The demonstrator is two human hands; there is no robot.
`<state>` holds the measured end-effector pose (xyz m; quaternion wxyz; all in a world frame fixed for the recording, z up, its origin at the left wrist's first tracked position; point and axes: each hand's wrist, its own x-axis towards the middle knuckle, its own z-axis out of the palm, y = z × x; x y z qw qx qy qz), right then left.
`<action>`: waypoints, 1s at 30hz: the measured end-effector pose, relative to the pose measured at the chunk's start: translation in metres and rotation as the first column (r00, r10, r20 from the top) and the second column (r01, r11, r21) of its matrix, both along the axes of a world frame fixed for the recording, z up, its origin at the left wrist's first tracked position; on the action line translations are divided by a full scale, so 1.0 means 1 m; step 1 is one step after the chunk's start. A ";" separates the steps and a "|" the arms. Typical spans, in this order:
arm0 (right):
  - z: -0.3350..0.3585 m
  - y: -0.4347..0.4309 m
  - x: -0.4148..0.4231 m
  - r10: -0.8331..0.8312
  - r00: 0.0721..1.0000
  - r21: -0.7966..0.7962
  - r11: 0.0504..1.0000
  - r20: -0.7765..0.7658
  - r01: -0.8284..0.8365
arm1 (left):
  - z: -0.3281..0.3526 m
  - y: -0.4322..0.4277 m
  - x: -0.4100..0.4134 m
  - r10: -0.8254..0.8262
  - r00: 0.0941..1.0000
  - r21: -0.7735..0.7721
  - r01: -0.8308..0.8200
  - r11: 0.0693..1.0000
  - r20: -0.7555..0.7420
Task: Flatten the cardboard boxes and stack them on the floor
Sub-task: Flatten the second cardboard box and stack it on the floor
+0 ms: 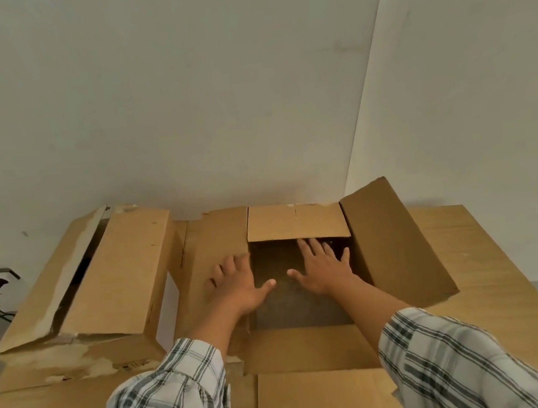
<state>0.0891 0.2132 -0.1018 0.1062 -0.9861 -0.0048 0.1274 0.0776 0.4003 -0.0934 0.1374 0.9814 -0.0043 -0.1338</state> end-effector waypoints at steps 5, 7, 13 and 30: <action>0.004 0.017 0.045 -0.053 0.966 -0.076 0.994 0.255 0.074 | 0.004 0.007 0.031 0.044 0.988 0.017 -0.047 0.999 0.149; 0.006 0.019 0.069 -0.048 0.965 -0.125 0.989 0.258 0.083 | 0.006 0.017 0.045 0.113 0.976 0.009 -0.117 0.993 0.187; -0.004 0.033 0.124 -0.048 0.990 -0.176 0.982 0.136 0.071 | 0.006 0.060 0.083 0.336 0.939 -0.294 -0.302 0.907 0.070; 0.089 0.047 0.070 0.012 0.881 -0.160 0.985 0.473 0.072 | 0.090 0.042 0.089 0.205 0.910 -0.902 -0.396 0.171 -0.361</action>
